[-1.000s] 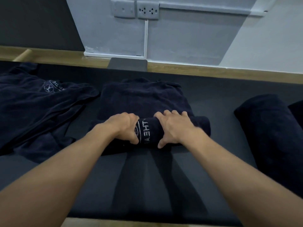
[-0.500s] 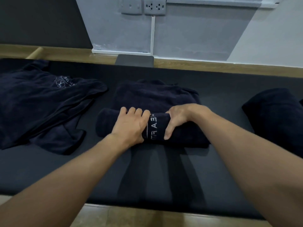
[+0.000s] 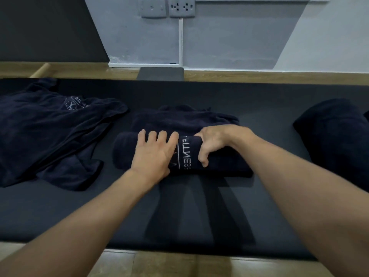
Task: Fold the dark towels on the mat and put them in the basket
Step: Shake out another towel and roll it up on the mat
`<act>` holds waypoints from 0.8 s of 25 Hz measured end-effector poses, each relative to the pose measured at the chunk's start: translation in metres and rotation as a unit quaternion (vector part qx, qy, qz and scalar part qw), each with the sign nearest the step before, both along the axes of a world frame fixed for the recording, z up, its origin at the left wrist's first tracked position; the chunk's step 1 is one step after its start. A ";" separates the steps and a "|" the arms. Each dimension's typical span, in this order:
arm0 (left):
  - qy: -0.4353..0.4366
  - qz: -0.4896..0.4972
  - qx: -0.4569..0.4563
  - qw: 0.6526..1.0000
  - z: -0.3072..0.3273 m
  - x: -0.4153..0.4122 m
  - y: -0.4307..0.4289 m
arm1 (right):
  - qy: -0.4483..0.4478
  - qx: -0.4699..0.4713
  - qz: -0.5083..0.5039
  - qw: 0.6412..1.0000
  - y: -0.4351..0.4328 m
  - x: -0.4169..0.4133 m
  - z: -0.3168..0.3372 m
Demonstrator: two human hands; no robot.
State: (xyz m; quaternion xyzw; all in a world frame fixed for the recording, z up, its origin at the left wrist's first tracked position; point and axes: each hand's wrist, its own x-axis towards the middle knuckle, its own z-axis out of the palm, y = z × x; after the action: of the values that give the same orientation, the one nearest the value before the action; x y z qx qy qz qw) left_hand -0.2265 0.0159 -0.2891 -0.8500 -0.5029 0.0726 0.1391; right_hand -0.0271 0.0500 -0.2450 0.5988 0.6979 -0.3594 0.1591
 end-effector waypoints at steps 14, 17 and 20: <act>-0.051 0.059 -0.089 0.993 0.014 -0.009 0.016 | 0.019 0.140 0.008 0.990 -0.003 0.018 0.002; -0.018 0.014 0.078 0.997 -0.002 -0.019 0.003 | 0.033 0.013 -0.015 0.999 0.017 0.020 0.018; -0.077 0.045 -0.119 0.989 0.030 -0.017 0.036 | 0.029 0.091 -0.008 0.995 0.007 0.015 0.010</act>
State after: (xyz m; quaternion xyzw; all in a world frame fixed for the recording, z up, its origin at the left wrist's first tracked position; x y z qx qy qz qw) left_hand -0.2432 0.0517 -0.2595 -0.8398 -0.5379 0.0727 -0.0060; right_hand -0.0124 0.0565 -0.2349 0.6055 0.7271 -0.3133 0.0806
